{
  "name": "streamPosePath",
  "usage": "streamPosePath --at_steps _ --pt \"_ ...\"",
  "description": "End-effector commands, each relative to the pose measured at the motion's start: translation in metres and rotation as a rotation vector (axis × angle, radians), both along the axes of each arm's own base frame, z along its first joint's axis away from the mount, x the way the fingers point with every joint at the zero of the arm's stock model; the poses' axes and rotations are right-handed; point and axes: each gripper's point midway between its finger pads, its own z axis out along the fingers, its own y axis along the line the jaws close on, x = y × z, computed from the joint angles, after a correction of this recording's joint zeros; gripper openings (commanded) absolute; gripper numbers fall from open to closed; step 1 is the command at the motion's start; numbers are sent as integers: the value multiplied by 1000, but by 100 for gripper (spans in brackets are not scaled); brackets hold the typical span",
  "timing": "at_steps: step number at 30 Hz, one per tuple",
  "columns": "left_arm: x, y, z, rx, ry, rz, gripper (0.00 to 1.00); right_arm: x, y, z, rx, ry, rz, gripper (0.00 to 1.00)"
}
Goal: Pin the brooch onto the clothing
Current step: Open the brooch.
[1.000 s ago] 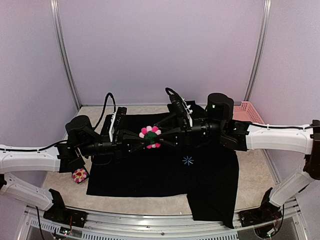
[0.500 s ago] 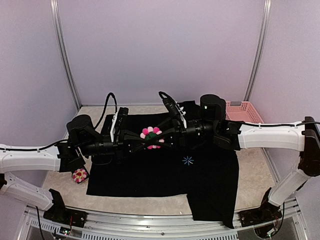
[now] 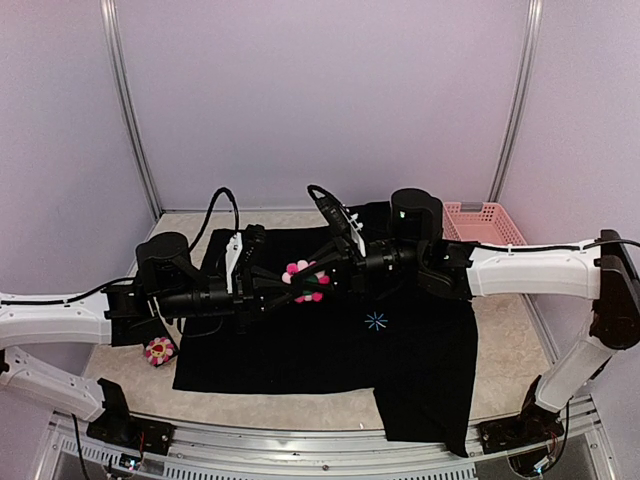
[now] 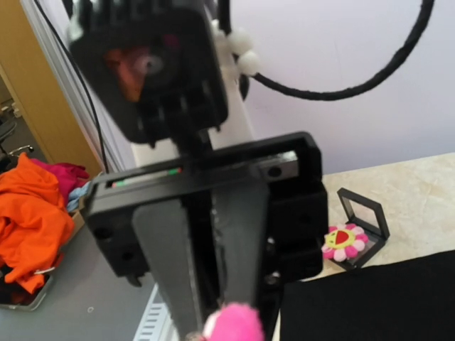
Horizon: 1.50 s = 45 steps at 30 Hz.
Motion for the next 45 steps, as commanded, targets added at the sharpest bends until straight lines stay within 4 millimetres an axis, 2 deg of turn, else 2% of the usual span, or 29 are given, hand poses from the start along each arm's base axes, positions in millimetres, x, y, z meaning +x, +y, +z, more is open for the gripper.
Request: streamPosePath --at_steps 1,6,11,15,16,17,18,20,23,26,32,37,45 --pt "-9 2 35 -58 -131 -5 0 14 1 -19 -52 60 -82 8" --pt "-8 4 37 -66 -140 7 0 17 1 -25 -74 67 -99 0" --pt "-3 4 36 -60 -126 24 0 18 3 -26 -70 86 -96 2" --pt "0 4 34 -67 -91 7 0 0 1 -16 -39 76 5 36" --pt "0 5 34 -68 -92 2 0 -7 -2 -10 -26 66 43 51" --pt "-1 5 35 -73 -81 -6 0 -13 -5 -5 -14 56 77 61" --pt "-2 5 35 -77 -65 -16 0 -19 -7 -1 -6 44 109 67" --pt "-3 4 34 -76 -47 -36 0 -27 -13 7 3 9 134 70" --pt "-7 1 32 -74 -24 -71 0 -28 -20 12 -4 -52 110 69" --pt "-11 -2 31 -71 5 -121 0 -20 -22 17 -21 -105 39 65" --pt "-9 -6 28 -47 54 -163 0 -9 -12 14 -91 -134 23 49" --pt "-9 -4 32 -50 46 -158 0 -13 -8 13 -114 -167 48 48" --pt "-7 -2 31 -34 37 -158 0 -19 -10 15 -152 -185 77 35"
